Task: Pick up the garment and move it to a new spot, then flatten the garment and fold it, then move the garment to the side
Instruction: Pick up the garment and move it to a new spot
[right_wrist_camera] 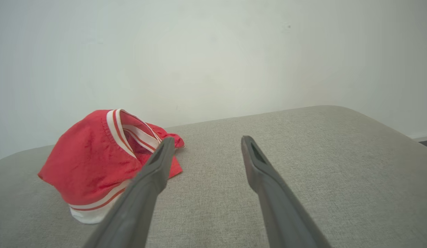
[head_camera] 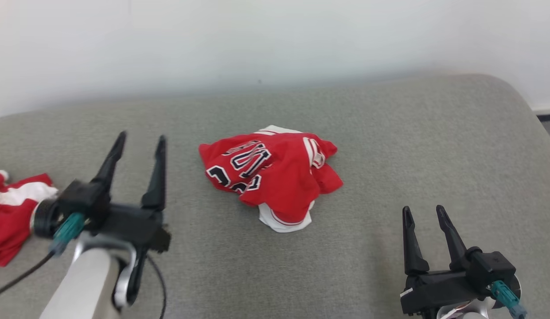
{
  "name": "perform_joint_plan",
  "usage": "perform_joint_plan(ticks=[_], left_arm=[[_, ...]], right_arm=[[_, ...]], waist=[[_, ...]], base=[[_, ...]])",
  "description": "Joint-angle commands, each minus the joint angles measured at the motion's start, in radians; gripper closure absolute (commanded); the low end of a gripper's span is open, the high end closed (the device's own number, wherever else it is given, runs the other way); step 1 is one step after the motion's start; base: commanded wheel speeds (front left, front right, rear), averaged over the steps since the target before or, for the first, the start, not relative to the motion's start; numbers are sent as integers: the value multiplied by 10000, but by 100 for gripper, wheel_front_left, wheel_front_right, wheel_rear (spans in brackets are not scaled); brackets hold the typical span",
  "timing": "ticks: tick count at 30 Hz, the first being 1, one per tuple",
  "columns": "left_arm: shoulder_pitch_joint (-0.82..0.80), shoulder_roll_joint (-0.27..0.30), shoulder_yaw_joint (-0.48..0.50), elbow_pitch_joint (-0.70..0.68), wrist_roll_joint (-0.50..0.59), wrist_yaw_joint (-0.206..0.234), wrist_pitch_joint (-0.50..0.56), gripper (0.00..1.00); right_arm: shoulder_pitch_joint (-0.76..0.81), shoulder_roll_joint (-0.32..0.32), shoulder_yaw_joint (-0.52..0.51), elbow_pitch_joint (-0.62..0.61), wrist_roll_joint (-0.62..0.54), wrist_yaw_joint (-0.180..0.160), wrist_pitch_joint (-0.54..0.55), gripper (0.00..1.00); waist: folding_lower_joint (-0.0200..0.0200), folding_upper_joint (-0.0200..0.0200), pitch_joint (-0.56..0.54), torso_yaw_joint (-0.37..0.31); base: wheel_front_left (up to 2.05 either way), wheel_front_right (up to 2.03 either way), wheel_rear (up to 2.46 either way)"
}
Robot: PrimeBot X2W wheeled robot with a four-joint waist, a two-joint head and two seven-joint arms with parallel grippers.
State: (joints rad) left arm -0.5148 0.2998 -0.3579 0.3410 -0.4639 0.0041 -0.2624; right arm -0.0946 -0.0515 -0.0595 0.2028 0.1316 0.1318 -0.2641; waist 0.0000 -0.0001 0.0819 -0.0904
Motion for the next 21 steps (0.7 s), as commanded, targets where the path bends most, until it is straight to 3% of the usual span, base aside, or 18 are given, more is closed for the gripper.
perform_joint_plan(ticks=[1,7,15,21], left_arm=[[373,79,122,-147,143,82,-29,0],[2194,354,1259,-1321,739,415,-34,0],[4259,122,2319,-2196,1286,742,-35,0],[5161,-46,2614,-2474,1485,409,-36,0]], right_arm=[[125,24,23,-22,-30,-21,-6,0],[351,22,11,0,-124,-21,-6,0],[611,22,-4,29,-182,-21,-6,0],[724,22,29,113,-200,-21,-6,0]], waist=[[0,1,-367,415],[0,1,-681,654],[0,1,-911,752],[0,1,-1013,777]], base=[[0,0,0],[0,0,0],[0,0,0],[0,0,0]])
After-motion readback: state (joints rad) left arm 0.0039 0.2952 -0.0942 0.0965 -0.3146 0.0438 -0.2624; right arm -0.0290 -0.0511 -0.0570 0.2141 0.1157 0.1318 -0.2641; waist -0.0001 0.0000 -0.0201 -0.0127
